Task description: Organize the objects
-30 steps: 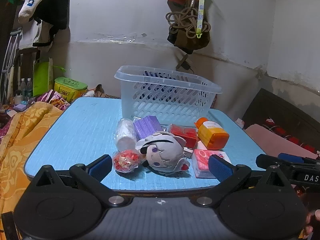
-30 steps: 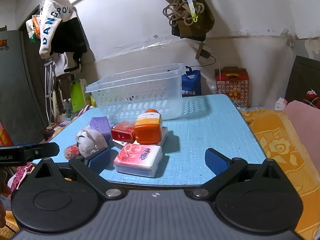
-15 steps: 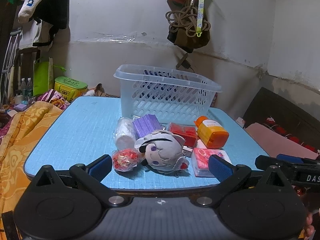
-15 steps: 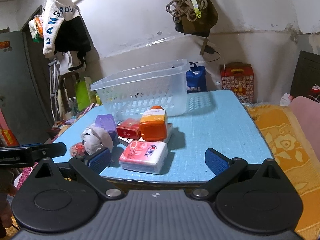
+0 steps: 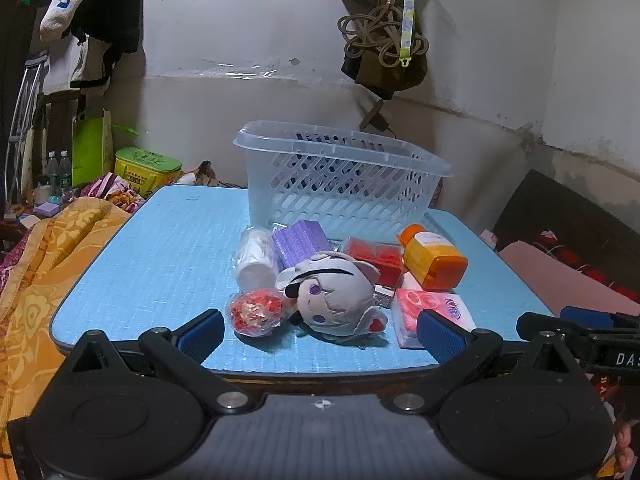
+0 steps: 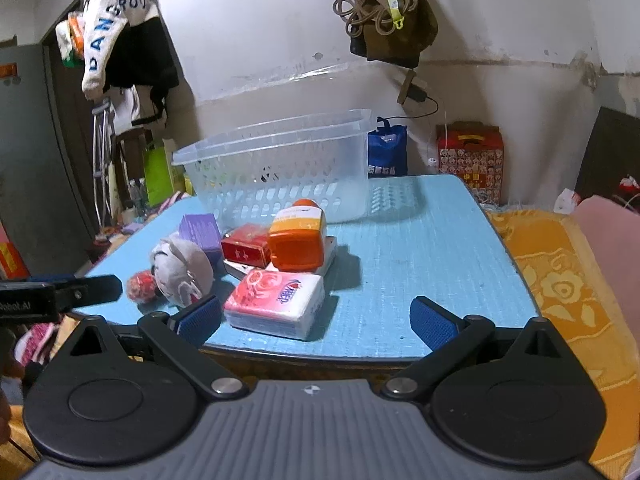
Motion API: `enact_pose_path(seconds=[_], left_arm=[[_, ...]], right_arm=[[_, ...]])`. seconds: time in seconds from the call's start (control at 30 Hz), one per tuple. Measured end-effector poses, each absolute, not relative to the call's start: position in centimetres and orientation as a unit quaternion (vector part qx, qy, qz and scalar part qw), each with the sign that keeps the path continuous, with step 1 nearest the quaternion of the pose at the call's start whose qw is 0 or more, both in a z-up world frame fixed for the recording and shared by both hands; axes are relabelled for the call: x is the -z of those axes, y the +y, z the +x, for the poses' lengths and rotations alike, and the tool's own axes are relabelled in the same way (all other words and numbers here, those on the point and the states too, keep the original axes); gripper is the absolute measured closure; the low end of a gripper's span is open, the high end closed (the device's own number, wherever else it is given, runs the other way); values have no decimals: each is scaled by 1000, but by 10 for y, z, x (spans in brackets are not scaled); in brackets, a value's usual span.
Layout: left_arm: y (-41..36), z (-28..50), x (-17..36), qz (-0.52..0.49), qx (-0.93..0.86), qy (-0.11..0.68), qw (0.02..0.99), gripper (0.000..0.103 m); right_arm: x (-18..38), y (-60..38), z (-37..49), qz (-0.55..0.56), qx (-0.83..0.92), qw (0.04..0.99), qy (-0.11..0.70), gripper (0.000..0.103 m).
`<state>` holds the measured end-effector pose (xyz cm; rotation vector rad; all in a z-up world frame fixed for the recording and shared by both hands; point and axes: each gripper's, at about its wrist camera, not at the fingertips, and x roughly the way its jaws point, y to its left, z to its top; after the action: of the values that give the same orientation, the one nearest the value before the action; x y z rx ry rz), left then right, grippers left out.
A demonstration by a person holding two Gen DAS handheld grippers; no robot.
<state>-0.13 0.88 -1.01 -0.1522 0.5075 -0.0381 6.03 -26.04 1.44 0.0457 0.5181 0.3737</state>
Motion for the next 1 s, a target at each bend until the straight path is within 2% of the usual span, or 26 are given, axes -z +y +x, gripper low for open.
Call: enact_pose_path(seconds=[0.6, 0.77, 0.87, 1.0], left_arm=[[13, 3, 5, -83, 20, 261, 962, 0], [25, 17, -10, -67, 15, 261, 963, 0], [27, 35, -13, -56, 27, 279, 958, 6], [19, 53, -5, -29, 46, 304, 951, 9]], right_arm=[[-17, -256, 57, 5, -168, 954, 248, 0], [-23, -255, 84, 15, -153, 956, 251, 0], [-27, -249, 113, 22, -150, 948, 278, 0], [-31, -235, 133, -19, -149, 952, 267, 0]])
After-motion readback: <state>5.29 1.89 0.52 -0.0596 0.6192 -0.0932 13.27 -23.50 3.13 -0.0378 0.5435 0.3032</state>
